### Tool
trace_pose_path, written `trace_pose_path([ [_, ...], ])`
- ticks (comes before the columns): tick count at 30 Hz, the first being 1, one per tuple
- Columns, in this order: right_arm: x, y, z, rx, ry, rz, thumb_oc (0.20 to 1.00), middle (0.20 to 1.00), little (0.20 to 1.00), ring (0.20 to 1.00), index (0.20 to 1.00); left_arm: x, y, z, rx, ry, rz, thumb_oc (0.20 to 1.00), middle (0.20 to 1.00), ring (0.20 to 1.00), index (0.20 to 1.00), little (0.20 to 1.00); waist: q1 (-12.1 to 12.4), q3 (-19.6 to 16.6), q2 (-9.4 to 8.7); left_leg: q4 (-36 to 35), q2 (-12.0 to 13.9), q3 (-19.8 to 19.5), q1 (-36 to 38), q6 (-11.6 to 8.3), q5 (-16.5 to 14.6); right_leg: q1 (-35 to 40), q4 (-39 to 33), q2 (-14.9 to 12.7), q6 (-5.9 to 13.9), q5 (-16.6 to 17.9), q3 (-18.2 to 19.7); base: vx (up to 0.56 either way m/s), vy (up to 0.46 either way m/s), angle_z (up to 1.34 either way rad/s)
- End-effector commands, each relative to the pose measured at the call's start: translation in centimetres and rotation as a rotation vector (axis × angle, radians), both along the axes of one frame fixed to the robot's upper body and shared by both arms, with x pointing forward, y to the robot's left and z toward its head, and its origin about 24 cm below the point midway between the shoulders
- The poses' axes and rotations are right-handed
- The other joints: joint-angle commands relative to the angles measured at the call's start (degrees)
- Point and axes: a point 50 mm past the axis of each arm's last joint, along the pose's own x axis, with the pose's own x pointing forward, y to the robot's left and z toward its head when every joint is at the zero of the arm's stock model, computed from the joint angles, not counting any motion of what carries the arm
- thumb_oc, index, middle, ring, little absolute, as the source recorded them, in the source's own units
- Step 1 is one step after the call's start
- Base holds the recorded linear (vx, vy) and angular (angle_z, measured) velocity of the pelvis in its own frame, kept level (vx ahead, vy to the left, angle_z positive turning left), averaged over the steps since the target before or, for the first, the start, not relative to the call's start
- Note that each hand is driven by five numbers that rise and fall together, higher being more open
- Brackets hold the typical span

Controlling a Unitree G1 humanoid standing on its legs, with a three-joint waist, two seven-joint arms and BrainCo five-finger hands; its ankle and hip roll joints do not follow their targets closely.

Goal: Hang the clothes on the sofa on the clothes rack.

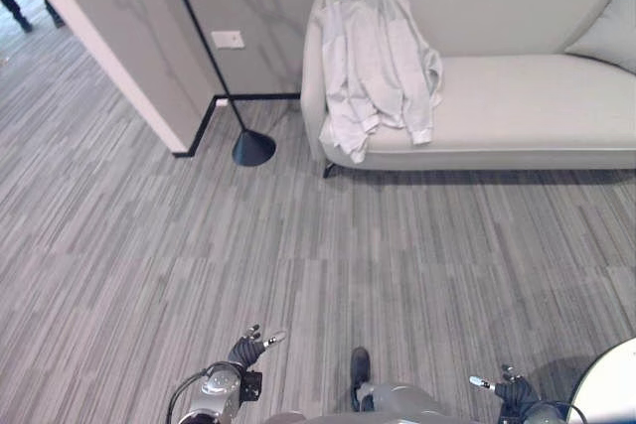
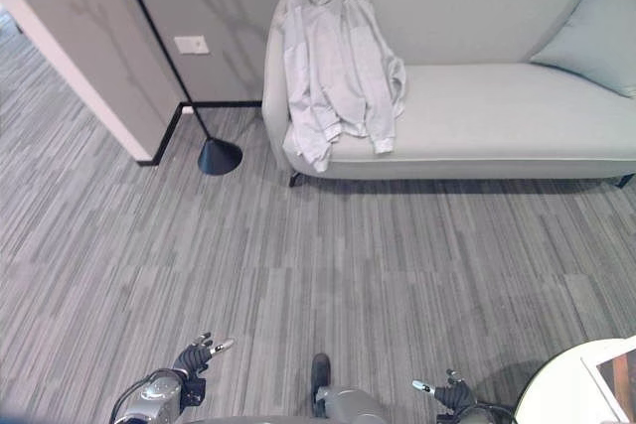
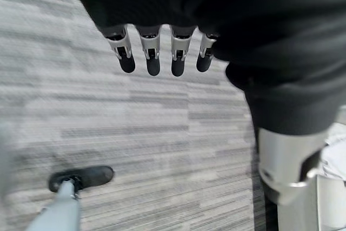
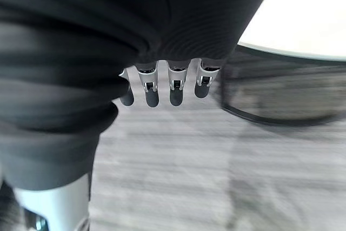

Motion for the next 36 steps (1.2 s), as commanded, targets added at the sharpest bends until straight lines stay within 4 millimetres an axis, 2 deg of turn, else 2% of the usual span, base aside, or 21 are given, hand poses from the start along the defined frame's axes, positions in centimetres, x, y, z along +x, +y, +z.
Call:
trace_pose_path([
  [1,-0.7,-2.8,1.5,-0.068,-0.049,-0.036,1.0,1.0,1.0,1.0,1.0,2.3,-0.5,1.0,-0.043,-0.096,0.044,1.0,1.0,1.0,1.0,1.0,0.2,1.2,2.02,-16.3,-0.5,1.7,0.9,3.43,1.8,3.5,0.5,-4.5,6.37,-0.3,4.7,0.37,-0.038,-0.71],
  [3,-0.3,-2.8,1.9,-0.068,-0.073,-0.024,1.0,1.0,1.0,1.0,1.0,1.9,-1.0,0.7,-0.062,-0.087,0.051,1.0,1.0,1.0,1.0,1.0,0.9,1.6,2.61,-25.5,-1.3,3.1,-0.2,3.75,-0.2,5.6,0.7,-5.0,6.7,-2.0,4.3,0.25,0.014,-0.28],
  [4,-0.2,-2.8,1.9,-0.068,-0.073,-0.024,1.0,1.0,1.0,1.0,1.0,1.9,-1.0,0.7,-0.062,-0.087,0.051,1.0,1.0,1.0,1.0,1.0,0.9,1.5,2.54,-25.8,-1.4,3.1,-0.2,3.76,0.0,5.5,0.7,-5.0,6.7,-1.9,4.4,0.44,0.025,0.03],
  [5,0.3,-2.6,2.1,-0.064,-0.101,-0.014,1.0,1.0,1.0,1.0,1.0,1.6,-1.6,0.6,-0.088,-0.087,0.048,1.0,1.0,1.0,1.0,1.0,2.4,1.5,4.01,-36.9,-2.9,4.1,-3.2,3.23,3.3,8.1,0.5,-3.6,7.06,-3.2,4.7,0.47,0.024,-0.01],
  [7,0.2,-2.5,2.0,-0.067,-0.102,-0.013,1.0,1.0,1.0,1.0,1.0,1.1,-1.8,0.3,-0.095,-0.079,0.051,1.0,1.0,1.0,1.0,1.0,4.1,2.1,4.27,-45.6,-4.4,4.7,-6.8,3.27,6.0,11.8,0.1,-3.1,7.38,-5.1,5.8,0.65,0.013,-0.01],
  [8,-0.1,-2.1,1.6,-0.063,-0.084,-0.008,1.0,1.0,1.0,1.0,1.0,0.7,-1.8,0.2,-0.09,-0.069,0.053,1.0,1.0,1.0,1.0,1.0,4.8,1.9,4.44,-46.4,-3.7,6.1,-10.9,2.54,5.7,15.1,-0.2,-3.1,7.38,-6.8,7.1,0.68,0.019,-0.01],
  [11,-0.2,-1.8,1.4,-0.051,-0.077,-0.003,1.0,1.0,1.0,1.0,1.0,0.5,-1.5,0.2,-0.09,-0.065,0.07,1.0,1.0,1.0,1.0,1.0,5.4,1.8,4.65,-46.4,-3.5,7.6,-10.8,2.18,6.7,17.1,-0.6,-2.9,7.6,-7.9,8.1,0.37,0.052,-0.46],
  [12,-1.0,-0.8,0.6,-0.032,-0.022,0.037,1.0,1.0,1.0,1.0,1.0,-0.6,-1.0,-0.1,-0.09,-0.047,0.107,1.0,1.0,1.0,1.0,1.0,6.2,0.0,5.72,-46.4,-3.3,7.5,-9.0,2.75,9.8,19.3,-0.4,-3.2,8.68,-9.2,10.2,0.62,0.161,-0.42],
  [14,-1.5,-0.1,0.1,-0.022,0.016,0.069,1.0,1.0,1.0,1.0,1.0,-0.8,-0.5,-0.2,-0.084,-0.042,0.133,1.0,1.0,1.0,1.0,1.0,7.0,-1.6,4.73,-46.4,-4.4,7.3,-7.7,3.58,11.0,20.1,1.3,-6.1,9.98,-9.5,11.3,0.68,0.181,-0.37],
  [16,-2.0,0.4,-0.4,-0.002,0.045,0.069,1.0,1.0,1.0,1.0,1.0,-1.1,-0.1,-0.3,-0.076,-0.028,0.158,1.0,1.0,1.0,1.0,1.0,7.1,-3.3,3.5,-46.4,-5.6,7.0,-5.5,4.43,9.8,18.2,6.1,-8.7,12.49,-6.6,11.5,0.5,0.127,-0.86],
  [18,-1.4,0.7,-0.4,0.004,0.044,0.089,1.0,1.0,1.0,1.0,1.0,-0.6,0.4,0.0,-0.067,-0.046,0.167,1.0,1.0,1.0,1.0,1.0,6.9,-3.1,2.69,-46.4,-6.8,7.2,-3.0,5.63,7.9,14.2,14.1,-10.0,14.94,0.4,12.9,0.39,0.13,-0.45],
  [19,-0.3,0.6,0.0,0.008,0.007,0.09,1.0,1.0,1.0,1.0,1.0,0.0,0.9,0.5,-0.055,-0.073,0.16,1.0,1.0,1.0,1.0,1.0,6.2,-1.7,2.69,-46.4,-7.1,7.3,-0.7,6.64,6.2,8.3,23.5,-10.5,15.47,6.0,13.7,0.24,0.097,-0.19],
  [21,0.0,0.7,0.1,0.008,-0.002,0.096,1.0,1.0,1.0,1.0,1.0,0.1,1.1,0.5,-0.048,-0.074,0.159,1.0,1.0,1.0,1.0,1.0,6.3,-1.5,2.88,-46.4,-7.2,7.7,0.3,6.76,5.3,6.8,24.4,-10.9,15.49,6.7,13.4,0.25,0.085,0.18],
  [22,0.7,1.1,0.2,0.014,-0.023,0.102,1.0,1.0,1.0,1.0,1.0,0.7,1.5,0.9,-0.038,-0.099,0.165,1.0,1.0,1.0,1.0,1.0,6.6,-1.0,3.4,-46.4,-6.6,8.2,2.9,6.66,3.3,3.5,21.6,-13.2,14.2,5.2,9.9,0.28,0.079,0.19],
  [23,0.7,1.1,0.2,0.013,-0.023,0.102,1.0,1.0,1.0,1.0,1.0,0.7,1.5,0.9,-0.038,-0.099,0.165,1.0,1.0,1.0,1.0,1.0,6.7,-1.1,3.52,-46.4,-6.4,8.2,2.8,6.62,3.4,3.4,21.4,-13.0,14.15,5.4,9.9,0.37,0.059,0.07],
  [24,0.9,1.0,0.3,0.013,-0.037,0.098,1.0,1.0,1.0,1.0,1.0,1.2,1.7,1.2,-0.027,-0.118,0.167,1.0,1.0,1.0,1.0,1.0,6.5,-1.3,3.93,-46.4,-5.8,8.3,4.5,6.36,1.9,0.4,15.7,-11.8,12.89,1.2,6.1,0.2,0.014,-0.02],
  [26,0.9,0.9,0.3,0.011,-0.037,0.095,1.0,1.0,1.0,1.0,1.0,1.3,1.7,1.2,-0.02,-0.115,0.154,1.0,1.0,1.0,1.0,1.0,5.5,-0.8,3.99,-46.4,-6.0,7.6,5.3,6.29,1.4,0.0,12.9,-10.8,12.94,0.1,5.3,0.23,-0.002,0.12],
  [30,-0.2,0.9,-0.1,0.024,-0.008,0.057,1.0,1.0,1.0,1.0,1.0,1.6,1.6,1.1,-0.001,-0.095,0.108,1.0,1.0,1.0,1.0,1.0,1.2,2.0,3.62,-46.4,-8.5,5.0,11.2,6.22,-2.5,-7.4,0.1,-2.4,14.91,3.9,6.8,0.39,-0.035,0.39],
  [31,-1.4,1.0,-0.6,0.027,0.031,0.047,1.0,1.0,1.0,1.0,1.0,1.5,1.3,0.9,0.002,-0.081,0.088,1.0,1.0,1.0,1.0,1.0,0.2,2.3,3.09,-46.4,-9.9,2.6,12.7,6.22,-3.3,-6.9,-1.7,-1.7,15.2,5.8,8.0,0.32,-0.049,0.96],
  [33,-1.9,0.9,-0.6,0.024,0.043,0.046,1.0,1.0,1.0,1.0,1.0,1.3,1.2,0.8,0.005,-0.077,0.08,1.0,1.0,1.0,1.0,1.0,0.3,1.9,2.83,-46.4,-10.2,1.8,13.5,6.4,-4.1,-5.8,-2.4,-2.2,14.89,7.0,8.7,0.25,-0.09,1.4],
  [36,-2.9,0.4,-0.8,0.014,0.078,0.027,1.0,1.0,1.0,1.0,1.0,0.5,0.9,0.4,0.003,-0.044,0.069,1.0,1.0,1.0,1.0,1.0,0.3,0.7,2.93,-46.4,-9.6,0.9,15.3,6.15,-5.2,-4.1,-1.8,-2.1,14.18,8.2,9.4,0.23,-0.135,0.47],
])
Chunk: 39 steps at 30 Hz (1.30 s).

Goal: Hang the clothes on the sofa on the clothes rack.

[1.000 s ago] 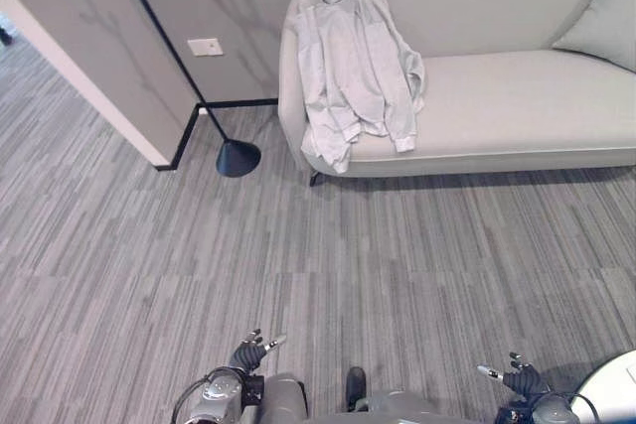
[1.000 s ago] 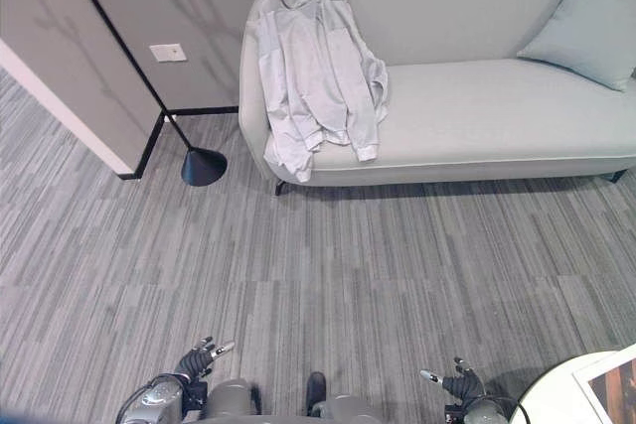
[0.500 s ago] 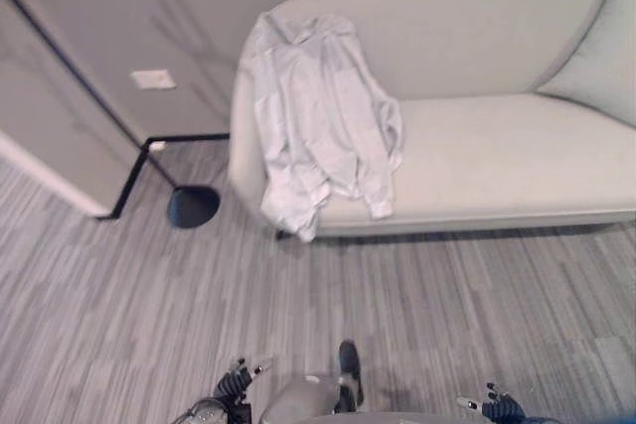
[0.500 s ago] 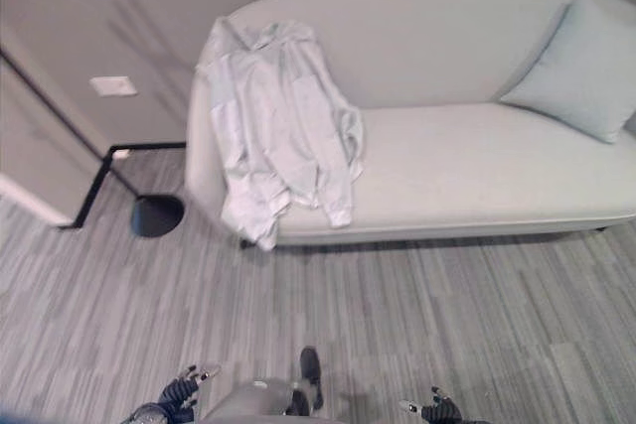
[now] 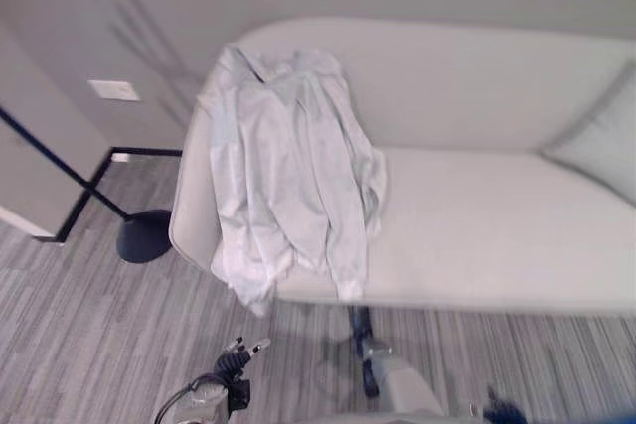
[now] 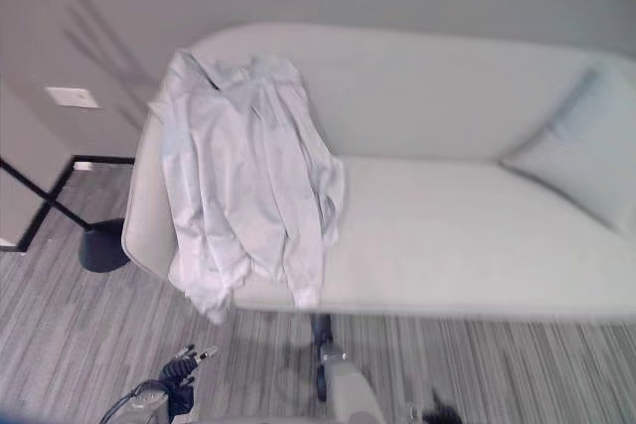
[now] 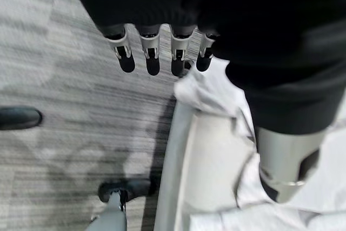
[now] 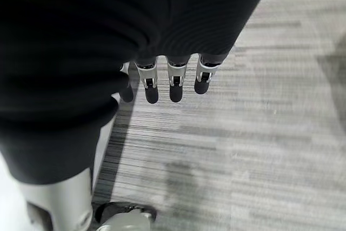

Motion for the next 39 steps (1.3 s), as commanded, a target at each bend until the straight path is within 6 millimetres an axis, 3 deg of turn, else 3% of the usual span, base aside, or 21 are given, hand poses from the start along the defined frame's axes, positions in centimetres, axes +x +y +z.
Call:
trace_pose_path([
  [1,0.7,-1.6,0.7,-0.034,-0.034,-0.033,1.0,1.0,1.0,1.0,1.0,1.4,0.8,0.7,0.037,-0.052,-0.037,1.0,1.0,1.0,1.0,1.0,0.3,-0.7,1.67,-1.5,-4.1,1.8,-5.2,-2.41,5.8,12.9,-5.4,0.3,1.33,0.4,1.5,0.11,-0.076,0.28],
  [6,1.2,-1.9,1.0,-0.039,-0.055,-0.011,1.0,1.0,1.0,1.0,1.0,1.3,0.3,0.7,0.024,-0.055,-0.053,1.0,1.0,1.0,1.0,1.0,0.6,-1.4,1.99,-1.5,-2.6,1.8,-4.7,-3.43,5.9,13.7,-4.0,0.9,-0.24,-1.4,0.7,0.14,-0.113,0.11],
  [8,1.5,-1.7,1.2,-0.035,-0.068,0.016,1.0,1.0,1.0,1.0,1.0,1.6,0.2,0.8,0.015,-0.071,-0.045,1.0,1.0,1.0,1.0,1.0,1.0,-1.2,1.88,-0.3,-1.1,2.1,-4.0,-4.58,6.8,14.6,-2.5,1.5,-1.91,-3.4,0.2,0.16,-0.18,-0.42],
  [9,1.7,-1.7,1.3,-0.033,-0.078,0.024,1.0,1.0,1.0,1.0,1.0,1.8,0.1,0.9,0.013,-0.079,-0.047,1.0,1.0,1.0,1.0,1.0,1.0,-1.0,1.73,2.1,-0.5,2.1,-4.6,-4.96,6.7,15.1,-2.4,1.6,-2.2,-3.9,0.1,0.14,-0.224,-0.25],
  [11,2.1,-1.8,1.7,-0.035,-0.108,0.045,1.0,1.0,1.0,1.0,1.0,2.6,-0.1,1.4,0.004,-0.116,-0.054,1.0,1.0,1.0,1.0,1.0,1.7,1.1,0.12,17.1,1.2,1.4,-11.8,-5.95,8.7,17.5,-1.6,1.0,-3.85,-5.8,0.0,0.09,-0.223,0.28],
  [12,2.1,-1.8,1.7,-0.035,-0.108,0.045,1.0,1.0,1.0,1.0,1.0,2.6,-0.1,1.4,0.004,-0.116,-0.054,1.0,1.0,1.0,1.0,1.0,1.6,1.1,0.17,17.6,1.3,1.2,-12.2,-5.97,8.5,17.4,-1.5,1.1,-3.87,-5.8,-0.1,0.0,-0.137,0.27],
  [13,2.3,-2.1,1.9,-0.046,-0.114,0.046,1.0,1.0,1.0,1.0,1.0,2.7,-0.2,1.4,0.007,-0.118,-0.053,1.0,1.0,1.0,1.0,1.0,1.6,2.2,-0.35,22.4,1.7,1.0,-15.4,-5.86,9.6,17.7,-1.0,0.7,-4.54,-6.5,-0.3,0.06,-0.11,0.13],
  [14,2.3,-2.5,2.1,-0.058,-0.12,0.029,1.0,1.0,1.0,1.0,1.0,2.8,-0.6,1.4,-0.008,-0.12,-0.049,1.0,1.0,1.0,1.0,1.0,1.6,3.2,-0.97,24.5,3.4,2.4,-19.6,-4.77,10.1,18.7,-0.9,-0.9,-5.01,-7.5,-1.4,0.14,-0.085,0.1],
  [16,2.1,-3.1,2.3,-0.067,-0.129,0.001,1.0,1.0,1.0,1.0,1.0,2.8,-1.2,1.4,-0.026,-0.128,-0.062,1.0,1.0,1.0,1.0,1.0,1.8,3.0,-0.71,18.2,4.3,3.9,-20.7,-3.99,8.7,20.2,-1.7,-2.4,-4.37,-8.3,-2.8,0.22,0.058,0.29],
  [19,2.7,-3.4,2.6,-0.088,-0.151,-0.004,1.0,1.0,1.0,1.0,1.0,3.4,-1.7,1.6,-0.028,-0.145,-0.089,1.0,1.0,1.0,1.0,1.0,2.4,3.3,0.3,7.0,7.0,3.7,-23.2,-6.18,15.2,21.5,-2.9,-3.4,-3.84,-9.5,-4.5,0.2,0.135,0.44],
  [21,2.9,-3.6,2.7,-0.098,-0.156,-0.005,1.0,1.0,1.0,1.0,1.0,3.6,-1.8,1.6,-0.028,-0.15,-0.09,1.0,1.0,1.0,1.0,1.0,2.8,3.6,0.27,4.6,7.4,3.0,-24.7,-6.64,16.0,22.2,-3.2,-3.8,-3.69,-9.9,-4.6,0.21,0.156,0.28],
  [22,3.4,-3.9,2.9,-0.124,-0.156,-0.003,1.0,1.0,1.0,1.0,1.0,3.7,-1.8,1.6,-0.025,-0.148,-0.093,1.0,1.0,1.0,1.0,1.0,3.6,3.6,0.5,0.3,9.0,1.3,-26.9,-8.42,17.3,24.3,-3.8,-5.0,-3.01,-11.5,-4.0,0.19,0.162,0.09],
  [23,3.4,-3.9,2.9,-0.123,-0.156,-0.003,1.0,1.0,1.0,1.0,1.0,3.7,-1.8,1.6,-0.025,-0.148,-0.093,1.0,1.0,1.0,1.0,1.0,3.6,3.7,0.43,0.2,8.9,1.4,-26.7,-8.41,17.4,24.5,-3.8,-5.1,-2.98,-11.5,-4.0,0.38,0.387,-0.08],
  [24,3.4,-3.7,2.7,-0.129,-0.136,0.03,1.0,1.0,1.0,1.0,1.0,3.2,-1.7,1.3,-0.027,-0.125,-0.086,1.0,1.0,1.0,1.0,1.0,4.0,3.0,0.96,0.2,9.3,-1.5,-25.7,-9.72,18.4,26.5,-4.2,-6.2,-1.92,-12.7,-1.5,0.19,0.227,-0.24],
  [26,3.6,-3.5,2.6,-0.118,-0.135,0.04,1.0,1.0,1.0,1.0,1.0,2.7,-1.5,1.0,-0.018,-0.105,-0.079,1.0,1.0,1.0,1.0,1.0,3.9,1.8,1.67,0.3,9.4,-1.5,-25.3,-10.19,19.3,27.3,-4.4,-6.9,-1.04,-12.7,-0.4,0.36,0.45,-0.8],
  [28,4.3,-2.2,2.2,-0.089,-0.132,0.075,1.0,1.0,1.0,1.0,1.0,3.1,-0.5,1.4,0.025,-0.119,-0.098,1.0,1.0,1.0,1.0,1.0,4.6,-1.3,1.27,-1.3,6.3,2.4,-20.7,-7.59,17.5,24.2,-2.4,-11.8,1.52,-10.1,2.4,0.41,0.611,-1.25],
  [32,5.0,-1.4,2.0,-0.075,-0.136,0.099,1.0,1.0,1.0,1.0,1.0,3.7,0.3,2.0,0.039,-0.144,-0.08,1.0,1.0,1.0,1.0,1.0,5.4,-1.6,0.67,-1.5,4.9,4.5,-19.1,-6.16,15.9,21.6,0.3,-13.4,2.5,-7.8,2.5,0.06,0.163,-0.3],
  [34,5.1,-0.6,1.8,-0.055,-0.135,0.112,1.0,1.0,1.0,1.0,1.0,3.9,0.7,2.1,0.051,-0.141,-0.082,1.0,1.0,1.0,1.0,1.0,5.4,-1.6,0.55,-1.5,4.6,5.2,-18.6,-5.54,15.3,20.6,2.3,-11.4,1.96,-7.4,3.1,0.04,0.116,-0.05],
  [37,4.6,0.0,1.4,-0.041,-0.117,0.127,1.0,1.0,1.0,1.0,1.0,3.7,0.9,2.0,0.061,-0.125,-0.086,1.0,1.0,1.0,1.0,1.0,5.0,-1.8,0.51,-1.5,3.6,5.6,-17.4,-4.57,14.7,19.9,1.6,-5.1,0.2,-8.6,4.2,0.05,0.061,0.2],
  [38,4.1,0.1,1.2,-0.055,-0.087,0.161,1.0,1.0,1.0,1.0,1.0,3.6,0.6,1.7,0.075,-0.101,-0.129,1.0,1.0,1.0,1.0,1.0,4.9,-1.4,0.34,-1.5,1.8,5.4,-17.2,-3.57,13.9,21.7,-1.9,-1.9,-1.22,-9.0,3.3,0.0,0.015,0.07],
  [39,4.1,0.1,1.2,-0.055,-0.087,0.161,1.0,1.0,1.0,1.0,1.0,3.6,0.6,1.7,0.075,-0.101,-0.129,1.0,1.0,1.0,1.0,1.0,4.8,-1.2,0.34,-1.5,1.8,5.3,-17.1,-3.55,13.8,21.9,-2.1,-1.9,-1.2,-9.0,3.2,0.0,0.0,0.0],
])
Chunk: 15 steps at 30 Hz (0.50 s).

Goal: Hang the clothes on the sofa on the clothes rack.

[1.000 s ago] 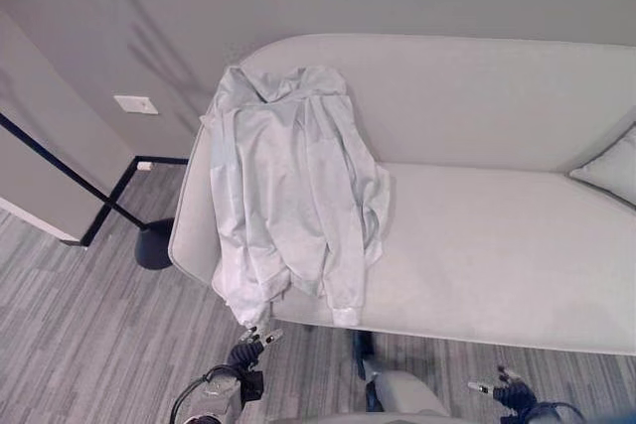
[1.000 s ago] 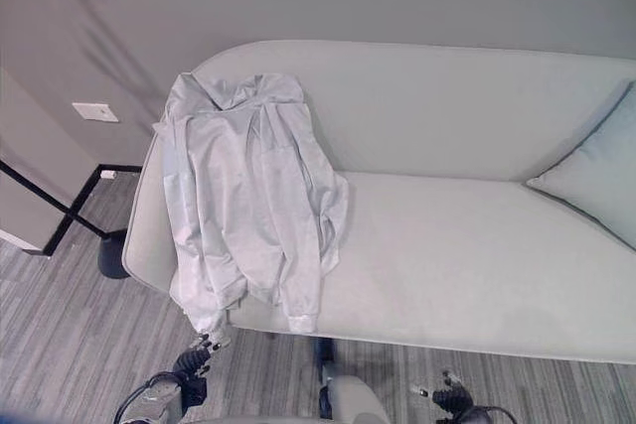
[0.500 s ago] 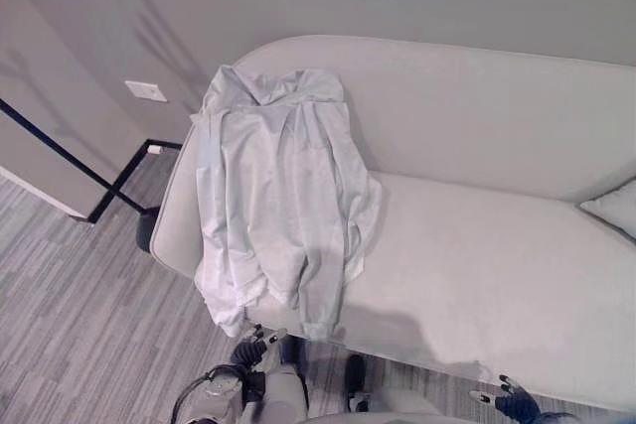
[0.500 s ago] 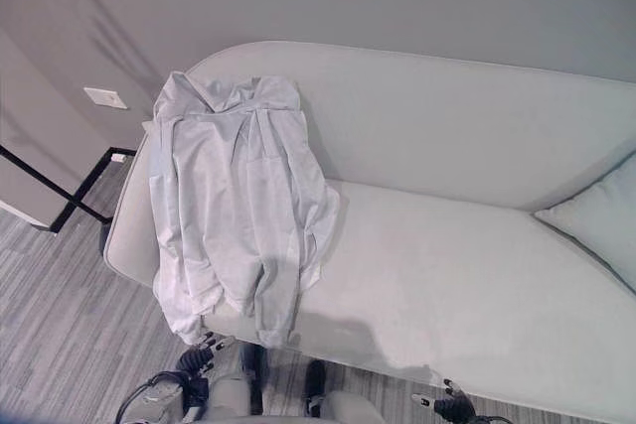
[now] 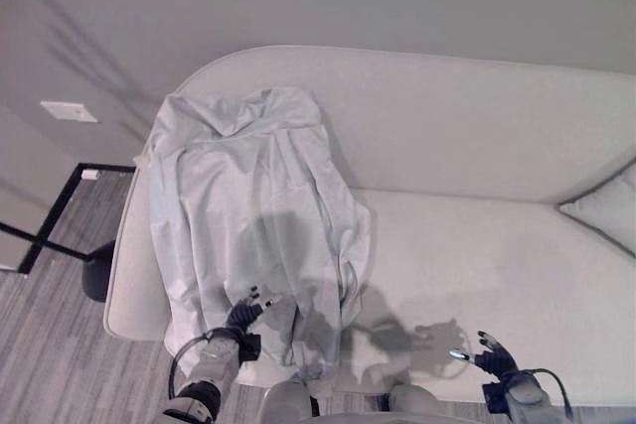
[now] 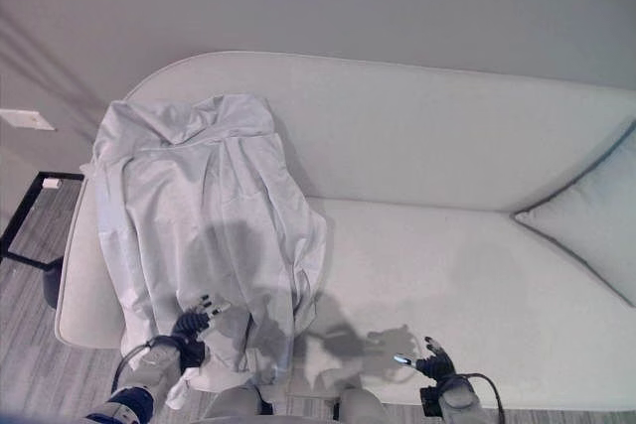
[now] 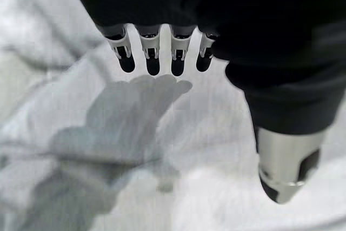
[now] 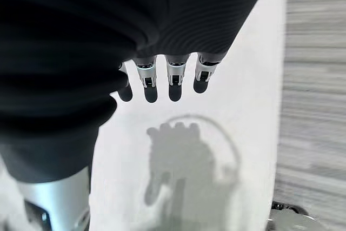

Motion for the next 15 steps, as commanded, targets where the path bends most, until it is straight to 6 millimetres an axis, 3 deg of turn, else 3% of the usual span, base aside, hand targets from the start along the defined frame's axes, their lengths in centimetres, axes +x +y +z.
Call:
trace_pose_path([
  [1,-3.9,-1.8,-0.7,-0.075,0.118,0.041,1.0,1.0,1.0,1.0,1.0,-2.4,-0.9,-1.5,0.014,0.087,-0.068,1.0,1.0,1.0,1.0,1.0,0.3,-1.4,0.67,0.3,-1.8,-1.2,3.3,-5.41,-4.7,5.2,-8.0,2.7,1.74,6.7,0.1,0.03,-0.029,0.05],
  [4,-5.0,-1.7,-1.1,-0.074,0.155,0.046,1.0,1.0,1.0,1.0,1.0,-2.5,-1.2,-1.5,-0.007,0.079,-0.045,1.0,1.0,1.0,1.0,1.0,0.2,-1.3,0.23,0.3,-2.2,-2.3,4.6,-5.69,-5.0,7.6,-12.2,4.1,1.55,8.1,-0.5,0.04,-0.082,0.25],
  [7,-5.2,-2.1,-1.0,-0.083,0.155,0.042,1.0,1.0,1.0,1.0,1.0,-2.5,-1.7,-1.6,-0.022,0.074,-0.055,1.0,1.0,1.0,1.0,1.0,0.1,-0.4,0.09,1.2,-2.3,-3.0,5.3,-5.9,-4.8,7.9,-11.7,4.6,0.91,7.8,-1.0,-0.02,-0.068,0.31],
  [8,-5.2,-2.5,-0.8,-0.092,0.151,0.043,1.0,1.0,1.0,1.0,1.0,-2.2,-2.0,-1.4,-0.03,0.059,-0.056,1.0,1.0,1.0,1.0,1.0,0.2,0.7,-0.39,6.5,-2.1,-3.0,2.1,-6.19,-6.1,7.6,-11.1,4.0,0.47,7.7,-2.2,-0.08,-0.074,0.08],
  [10,-5.3,-2.6,-0.8,-0.096,0.155,0.039,1.0,1.0,1.0,1.0,1.0,-2.0,-2.2,-1.3,-0.036,0.05,-0.057,1.0,1.0,1.0,1.0,1.0,0.3,1.1,-0.57,8.4,-1.8,-3.0,0.5,-6.6,-6.2,7.6,-11.1,3.5,0.32,7.7,-3.2,-0.09,-0.027,0.06],
  [15,-4.9,-3.1,-0.7,-0.106,0.15,0.023,1.0,1.0,1.0,1.0,1.0,-1.6,-2.5,-1.3,-0.027,0.044,-0.081,1.0,1.0,1.0,1.0,1.0,0.2,0.3,-1.29,7.9,2.5,-2.3,-1.4,-8.24,-4.6,7.3,-12.5,0.6,1.66,7.9,-6.8,-0.03,0.099,0.26],
])
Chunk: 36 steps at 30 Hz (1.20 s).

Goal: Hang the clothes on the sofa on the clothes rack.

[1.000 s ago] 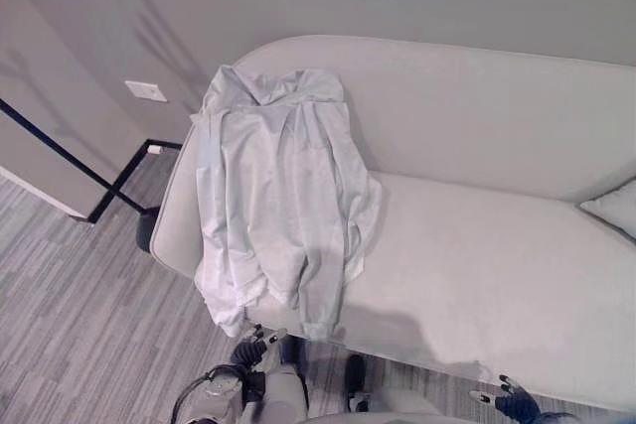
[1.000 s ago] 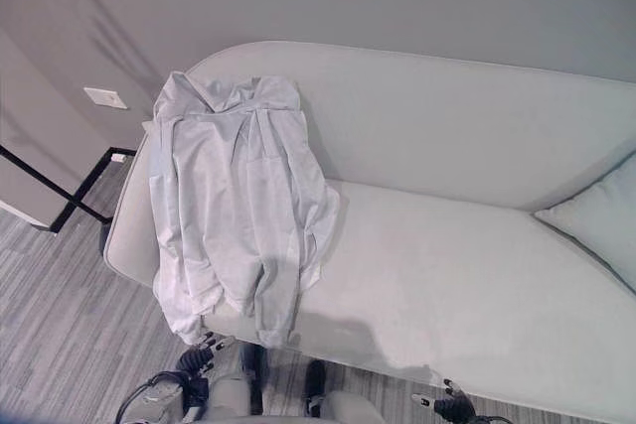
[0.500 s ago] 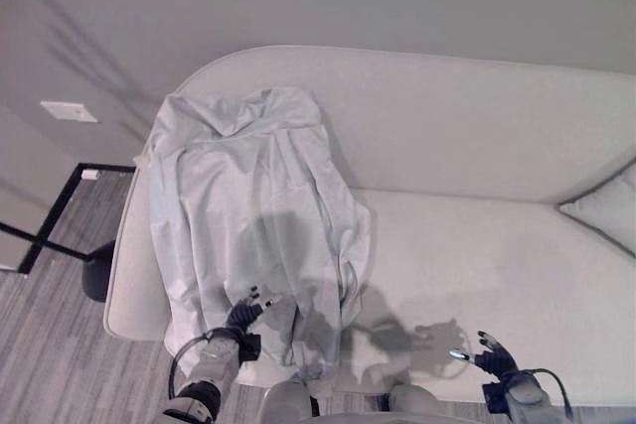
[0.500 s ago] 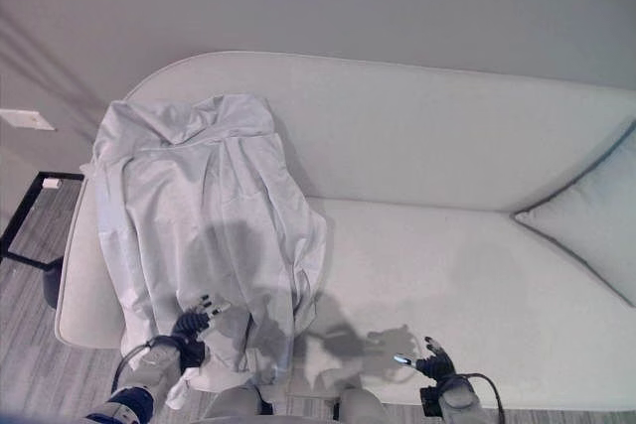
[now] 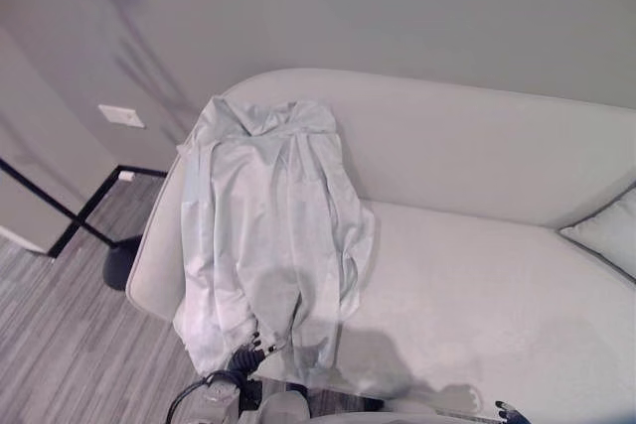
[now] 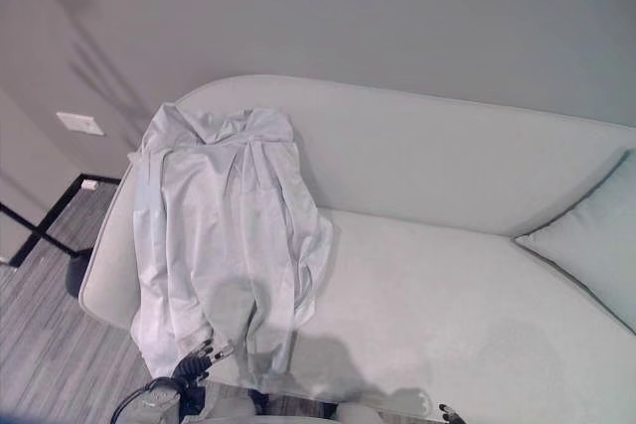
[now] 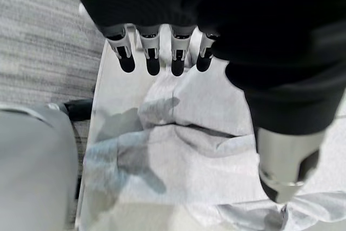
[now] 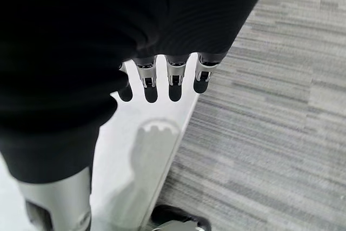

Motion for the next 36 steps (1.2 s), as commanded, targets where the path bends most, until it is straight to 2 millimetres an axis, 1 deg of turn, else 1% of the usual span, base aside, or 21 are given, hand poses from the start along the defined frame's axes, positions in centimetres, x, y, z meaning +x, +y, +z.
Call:
trace_pose_path([
  [1,3.3,-0.4,1.0,-0.011,-0.109,0.018,1.0,1.0,1.0,1.0,1.0,3.0,0.0,1.4,0.018,-0.105,-0.026,1.0,1.0,1.0,1.0,1.0,0.4,2.0,-2.37,0.8,1.6,0.4,1.1,-1.24,3.2,9.9,-13.7,-2.1,7.56,5.7,-3.1,0.0,0.182,0.12],
  [3,3.7,-0.4,1.1,-0.016,-0.115,0.022,1.0,1.0,1.0,1.0,1.0,3.2,0.0,1.4,0.029,-0.106,-0.03,1.0,1.0,1.0,1.0,1.0,0.6,1.6,-2.24,-0.8,4.8,-1.0,1.6,-2.24,4.7,9.6,-14.5,-3.6,8.22,5.4,-3.5,0.03,0.252,0.09],
  [5,4.0,-0.4,1.1,-0.014,-0.118,0.021,1.0,1.0,1.0,1.0,1.0,3.3,0.0,1.4,0.035,-0.102,-0.038,1.0,1.0,1.0,1.0,1.0,0.7,1.1,-1.55,-3.2,6.9,-2.3,2.5,-3.49,5.9,10.3,-15.4,-4.5,8.88,4.9,-3.5,0.08,0.326,0.24],
  [7,4.4,-0.4,1.2,-0.014,-0.124,0.023,1.0,1.0,1.0,1.0,1.0,3.3,-0.1,1.4,0.038,-0.105,-0.044,1.0,1.0,1.0,1.0,1.0,0.6,0.4,-0.48,-5.4,7.3,-1.8,3.6,-4.27,5.9,10.8,-16.4,-5.6,9.69,4.7,-3.3,0.07,0.424,0.04],
  [8,4.9,-0.5,1.3,-0.016,-0.135,0.022,1.0,1.0,1.0,1.0,1.0,3.5,-0.3,1.4,0.044,-0.109,-0.058,1.0,1.0,1.0,1.0,1.0,0.6,0.1,0.28,-6.1,7.0,-1.2,3.4,-4.67,5.5,10.6,-16.7,-6.8,10.63,5.1,-3.4,0.01,0.473,-0.24],
  [9,5.2,-0.3,1.4,-0.014,-0.14,0.023,1.0,1.0,1.0,1.0,1.0,4.0,-0.5,1.6,0.047,-0.119,-0.079,1.0,1.0,1.0,1.0,1.0,0.4,0.1,0.63,-6.1,6.4,-0.9,2.9,-4.87,5.2,9.6,-16.7,-7.7,11.04,5.5,-3.6,-0.06,0.468,-0.29],
  [11,5.9,-0.1,1.5,-0.012,-0.153,0.026,1.0,1.0,1.0,1.0,1.0,5.1,-0.6,2.2,0.064,-0.146,-0.121,1.0,1.0,1.0,1.0,1.0,-0.1,-0.3,0.59,-6.1,4.4,-0.8,1.7,-4.65,4.5,7.4,-16.7,-10.3,12.34,7.4,-3.2,-0.08,0.42,-0.24],
  [14,7.7,0.9,1.8,0.008,-0.201,0.055,1.0,1.0,1.0,1.0,1.0,6.1,0.1,2.9,0.098,-0.172,-0.148,1.0,1.0,1.0,1.0,1.0,0.1,-0.2,-0.68,-6.1,1.3,0.2,1.1,-2.95,2.7,4.6,-16.7,-12.7,13.42,10.4,-2.2,-0.05,0.352,0.1],
  [15,8.5,1.5,2.0,0.015,-0.215,0.086,1.0,1.0,1.0,1.0,1.0,6.4,0.7,3.2,0.133,-0.17,-0.16,1.0,1.0,1.0,1.0,1.0,0.5,0.0,-1.53,-6.1,0.4,1.7,1.4,-1.98,2.1,3.6,-15.6,-12.9,13.42,11.8,-2.8,-0.03,0.235,-0.11],
  [17,8.8,1.9,2.1,0.019,-0.228,0.1,1.0,1.0,1.0,1.0,1.0,6.5,0.9,3.3,0.15,-0.174,-0.166,1.0,1.0,1.0,1.0,1.0,0.6,-0.1,-1.79,-6.1,0.1,2.1,1.6,-1.58,1.8,3.3,-14.7,-12.3,13.41,11.6,-2.1,0.02,0.167,-0.37],
  [20,9.3,1.6,2.7,0.008,-0.272,0.118,1.0,1.0,1.0,1.0,1.0,7.3,1.3,4.1,0.192,-0.21,-0.193,1.0,1.0,1.0,1.0,1.0,0.4,-0.2,-2.44,-6.1,-1.0,2.0,3.2,-0.07,0.9,3.4,-11.9,-8.1,12.47,10.2,2.5,0.07,0.154,-0.22],
  [21,9.9,1.4,3.3,-0.008,-0.308,0.133,1.0,1.0,1.0,1.0,1.0,8.1,1.5,4.9,0.207,-0.249,-0.194,1.0,1.0,1.0,1.0,1.0,0.4,0.0,-2.69,-6.1,-1.5,2.0,3.5,0.28,0.6,3.2,-12.3,-6.2,12.26,9.8,3.0,0.06,0.068,-0.07],
  [22,10.0,0.9,3.8,-0.033,-0.324,0.147,1.0,1.0,1.0,1.0,1.0,9.0,1.6,5.6,0.239,-0.276,-0.227,1.0,1.0,1.0,1.0,1.0,0.4,0.4,-2.77,-6.1,-2.2,1.4,3.5,0.96,0.2,3.1,-12.5,-5.4,11.74,9.3,3.5,0.07,0.046,0.06],
  [24,10.7,0.2,4.9,-0.056,-0.382,0.161,1.0,1.0,1.0,1.0,1.0,10.6,1.1,7.4,0.239,-0.38,-0.256,1.0,1.0,1.0,1.0,1.0,-0.2,0.8,-2.48,-6.1,-3.0,0.3,4.2,0.81,0.2,3.5,-13.3,-4.1,11.97,9.3,4.9,0.08,0.027,0.46],
  [27,13.3,-0.8,8.2,-0.107,-0.539,0.204,1.0,1.0,1.0,1.0,1.0,12.7,0.7,10.9,0.275,-0.548,-0.296,1.0,1.0,1.0,1.0,1.0,0.2,1.1,-3.05,-6.1,-2.9,0.8,5.2,0.34,-0.2,4.1,-15.6,-4.3,12.49,10.8,4.0,0.08,-0.037,0.31],
  [29,15.2,-1.5,11.1,-0.148,-0.658,0.241,1.0,1.0,1.0,1.0,1.0,14.2,0.1,13.3,0.279,-0.656,-0.32,1.0,1.0,1.0,1.0,1.0,0.4,1.3,-3.48,-6.1,-2.7,0.8,5.4,0.17,-0.3,4.4,-16.5,-4.3,12.72,11.4,2.8,0.04,-0.048,-0.03],
  [30,15.2,-1.5,11.1,-0.148,-0.658,0.241,1.0,1.0,1.0,1.0,1.0,14.2,0.1,13.3,0.279,-0.656,-0.32,1.0,1.0,1.0,1.0,1.0,0.4,1.3,-3.48,-6.1,-2.7,0.8,5.4,0.17,-0.3,4.4,-16.5,-4.3,12.72,11.4,2.8,0.03,-0.049,0.04],
  [31,16.8,-1.9,13.1,-0.187,-0.731,0.274,1.0,1.0,1.0,1.0,1.0,15.7,-0.8,15.3,0.281,-0.739,-0.341,1.0,1.0,1.0,1.0,1.0,0.7,1.7,-3.64,-6.1,-2.6,0.7,5.2,0.01,-0.1,4.3,-16.7,-4.3,12.77,11.5,1.8,0.02,-0.058,0.03],
  [32,18.6,-2.1,15.5,-0.228,-0.814,0.305,1.0,1.0,1.0,1.0,1.0,17.5,-1.9,18.0,0.316,-0.845,-0.385,1.0,1.0,1.0,1.0,1.0,0.8,2.3,-3.79,-6.1,-2.4,0.5,4.7,-0.21,-0.2,4.0,-16.7,-4.2,12.95,11.5,1.1,0.02,-0.073,-0.01],
  [35,21.6,-2.0,19.2,-0.289,-0.943,0.347,1.0,1.0,1.0,1.0,1.0,20.0,-3.7,22.1,0.383,-0.987,-0.438,1.0,1.0,1.0,1.0,1.0,1.0,3.7,-3.95,-6.1,-2.0,-0.1,3.3,-0.55,0.3,2.9,-16.7,-4.0,13.1,11.6,0.2,-0.04,-0.07,0.02],
  [36,23.2,-1.6,21.1,-0.309,-1.007,0.36,1.0,1.0,1.0,1.0,1.0,21.3,-4.8,24.3,0.407,-1.053,-0.44,1.0,1.0,1.0,1.0,1.0,1.3,4.6,-3.98,-6.1,-1.8,-0.5,2.0,-0.85,0.8,1.9,-16.7,-3.8,13.17,11.9,-0.3,-0.07,-0.073,0.04],
])
